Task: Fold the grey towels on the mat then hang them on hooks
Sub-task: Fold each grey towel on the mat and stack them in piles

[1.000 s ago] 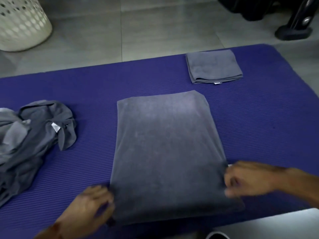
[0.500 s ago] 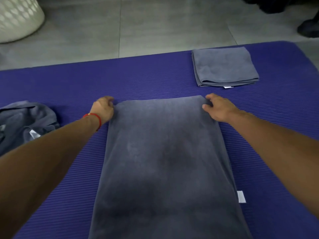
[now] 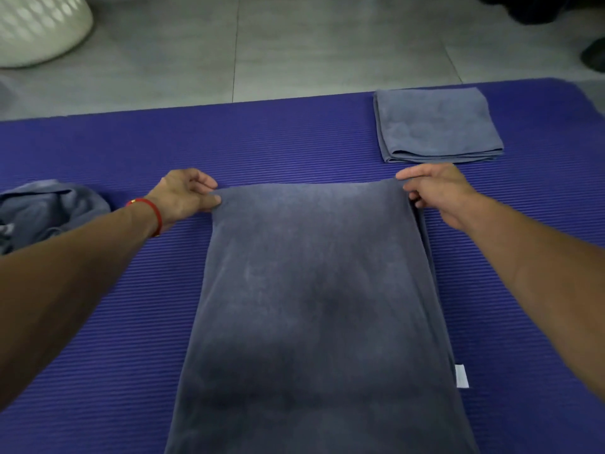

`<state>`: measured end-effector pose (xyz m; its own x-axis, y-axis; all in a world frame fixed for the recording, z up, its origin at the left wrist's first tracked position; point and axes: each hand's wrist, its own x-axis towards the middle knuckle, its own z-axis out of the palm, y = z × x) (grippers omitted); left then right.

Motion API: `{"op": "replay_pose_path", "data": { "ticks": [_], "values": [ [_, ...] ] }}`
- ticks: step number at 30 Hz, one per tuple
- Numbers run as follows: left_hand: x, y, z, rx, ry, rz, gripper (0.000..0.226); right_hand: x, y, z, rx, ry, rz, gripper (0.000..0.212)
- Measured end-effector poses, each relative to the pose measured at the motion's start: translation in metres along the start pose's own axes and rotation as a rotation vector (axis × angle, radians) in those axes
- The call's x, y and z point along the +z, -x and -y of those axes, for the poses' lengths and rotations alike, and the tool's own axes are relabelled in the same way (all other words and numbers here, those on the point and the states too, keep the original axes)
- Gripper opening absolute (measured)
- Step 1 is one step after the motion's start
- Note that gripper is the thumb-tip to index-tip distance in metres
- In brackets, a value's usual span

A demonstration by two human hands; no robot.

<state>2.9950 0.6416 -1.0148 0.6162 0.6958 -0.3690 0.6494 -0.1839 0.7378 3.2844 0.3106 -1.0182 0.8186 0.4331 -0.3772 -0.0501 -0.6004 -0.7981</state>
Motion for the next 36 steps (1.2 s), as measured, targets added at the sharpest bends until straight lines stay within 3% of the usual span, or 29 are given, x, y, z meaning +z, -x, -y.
{"op": "replay_pose_path", "data": {
  "ticks": [4, 7, 11, 14, 16, 17, 19, 21, 24, 26, 30, 32, 34, 36],
  "values": [
    [-0.002, -0.004, -0.004, 0.042, -0.070, -0.214, 0.022, -0.009, -0.002, -0.016, -0.165, 0.069, -0.189, 0.014],
    [0.000, -0.012, -0.003, 0.038, -0.065, -0.227, 0.024, -0.012, 0.000, -0.019, -0.165, 0.113, -0.190, 0.022],
    [0.010, -0.023, 0.002, 0.001, -0.018, -0.168, 0.027, -0.004, -0.005, -0.021, -0.105, 0.080, -0.239, 0.020],
    [0.015, -0.032, 0.008, -0.027, -0.068, -0.238, 0.022, 0.001, -0.014, -0.019, 0.036, -0.099, -0.222, 0.010],
    [0.020, -0.025, 0.012, -0.019, -0.209, -0.282, 0.024, 0.003, -0.017, -0.016, 0.180, -0.240, -0.205, 0.007],
    [0.024, -0.016, 0.013, 0.056, -0.346, -0.305, 0.031, 0.002, -0.018, -0.016, 0.191, -0.184, -0.235, 0.007],
    [0.035, 0.013, 0.020, 0.336, -0.613, -0.320, 0.047, 0.004, -0.007, -0.017, 0.066, 0.158, -0.349, 0.020],
    [0.061, 0.058, 0.035, 0.575, -0.813, -0.246, 0.054, 0.021, 0.028, -0.027, -0.270, 0.457, -0.353, 0.034],
    [0.110, 0.134, 0.071, 0.686, -0.968, -0.065, 0.060, 0.063, 0.095, -0.072, -0.733, 0.916, 0.004, 0.057],
    [0.122, 0.168, 0.098, 0.674, -0.986, -0.027, 0.063, 0.065, 0.132, -0.110, -0.802, 1.181, 0.175, 0.066],
    [0.114, 0.214, 0.118, 0.519, -0.960, -0.050, 0.067, 0.025, 0.195, -0.159, -0.639, 1.326, 0.034, 0.071],
    [0.121, 0.247, 0.119, 0.639, -0.950, 0.014, 0.074, 0.016, 0.222, -0.163, -0.547, 1.333, -0.007, 0.073],
    [0.131, 0.281, 0.123, 0.841, -0.915, 0.120, 0.081, 0.023, 0.248, -0.163, -0.664, 1.264, 0.058, 0.071],
    [0.141, 0.304, 0.127, 0.988, -0.904, 0.262, 0.081, 0.036, 0.270, -0.158, -0.932, 1.171, 0.285, 0.068]
  ]
}}
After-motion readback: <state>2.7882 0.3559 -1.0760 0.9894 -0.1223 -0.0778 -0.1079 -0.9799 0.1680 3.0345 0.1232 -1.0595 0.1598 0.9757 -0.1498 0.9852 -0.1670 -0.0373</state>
